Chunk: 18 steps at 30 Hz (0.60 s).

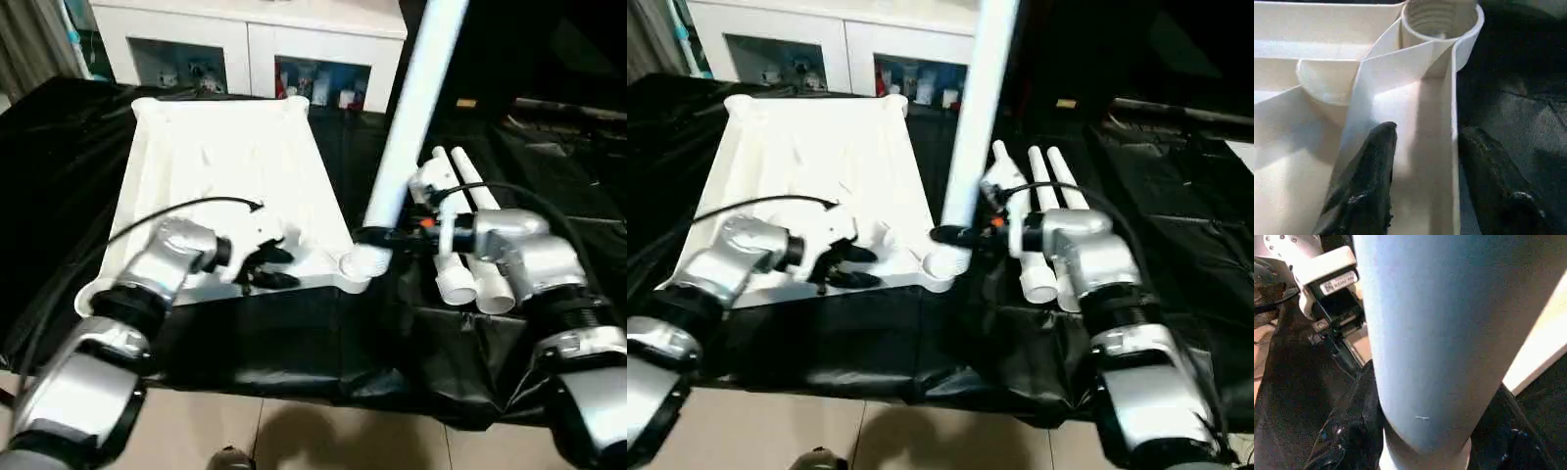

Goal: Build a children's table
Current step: Insert table leg to table base

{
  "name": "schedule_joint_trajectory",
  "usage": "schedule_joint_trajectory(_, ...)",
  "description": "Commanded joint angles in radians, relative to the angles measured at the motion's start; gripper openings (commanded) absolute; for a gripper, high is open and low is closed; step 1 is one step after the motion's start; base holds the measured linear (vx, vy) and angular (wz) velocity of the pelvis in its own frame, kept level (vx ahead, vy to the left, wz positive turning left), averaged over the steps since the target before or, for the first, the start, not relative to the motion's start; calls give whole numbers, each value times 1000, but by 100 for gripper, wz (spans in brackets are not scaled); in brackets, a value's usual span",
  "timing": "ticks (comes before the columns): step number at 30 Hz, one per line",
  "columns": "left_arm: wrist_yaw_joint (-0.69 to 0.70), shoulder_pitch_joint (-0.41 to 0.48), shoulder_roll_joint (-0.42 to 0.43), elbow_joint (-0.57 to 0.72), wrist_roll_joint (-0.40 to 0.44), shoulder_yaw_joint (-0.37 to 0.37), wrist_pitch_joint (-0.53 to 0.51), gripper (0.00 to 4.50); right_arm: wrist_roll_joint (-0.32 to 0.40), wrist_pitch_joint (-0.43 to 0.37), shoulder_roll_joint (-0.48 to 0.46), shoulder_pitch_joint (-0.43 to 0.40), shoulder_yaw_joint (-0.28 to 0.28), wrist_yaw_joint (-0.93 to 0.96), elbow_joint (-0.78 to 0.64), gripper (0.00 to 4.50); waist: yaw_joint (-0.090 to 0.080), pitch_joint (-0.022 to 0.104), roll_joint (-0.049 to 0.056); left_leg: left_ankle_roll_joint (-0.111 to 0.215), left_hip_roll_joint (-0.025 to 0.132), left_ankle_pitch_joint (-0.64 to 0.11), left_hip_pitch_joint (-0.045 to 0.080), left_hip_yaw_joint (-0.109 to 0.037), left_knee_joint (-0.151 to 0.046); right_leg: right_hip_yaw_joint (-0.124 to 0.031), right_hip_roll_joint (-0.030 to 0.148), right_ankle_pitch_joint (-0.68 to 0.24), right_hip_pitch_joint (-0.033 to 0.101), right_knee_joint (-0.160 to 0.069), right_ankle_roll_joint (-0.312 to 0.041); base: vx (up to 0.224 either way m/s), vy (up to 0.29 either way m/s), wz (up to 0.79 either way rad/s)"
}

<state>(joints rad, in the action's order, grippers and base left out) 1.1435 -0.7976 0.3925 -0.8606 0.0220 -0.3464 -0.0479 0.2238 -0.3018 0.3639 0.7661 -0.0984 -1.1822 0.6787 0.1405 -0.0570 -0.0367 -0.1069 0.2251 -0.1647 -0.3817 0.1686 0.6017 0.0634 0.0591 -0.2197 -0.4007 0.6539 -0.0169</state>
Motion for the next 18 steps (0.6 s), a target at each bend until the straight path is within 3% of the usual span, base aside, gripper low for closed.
schedule_joint_trajectory(1, 2, -26, -10, -19, 15, -4, 6, 173, -7, 13, 8, -9, 1, 6, -6, 186, -4, 88, 25, 28, 7, -113, 19, 2, -54, -42, 67, 194, 68, -55, -284, 0, 0, 0)
schedule_joint_trajectory(12, -9, -50, -11, -89, 72, -27, 38, 98, -7, 25, 1, -14, 5, 10, -8, 186, -2, 87, 31, 27, 7, -131, 20, 1, -55, -42, 70, 179, 69, -58, -284, 0, 0, 0)
schedule_joint_trajectory(18, 13, -35, 6, -91, 102, -46, 58, 45, 0, 26, -1, -32, 8, 14, -32, 186, -6, 84, 30, 23, 7, -153, 20, 1, -58, -42, 71, 122, 69, -64, -275, 0, 0, 0)
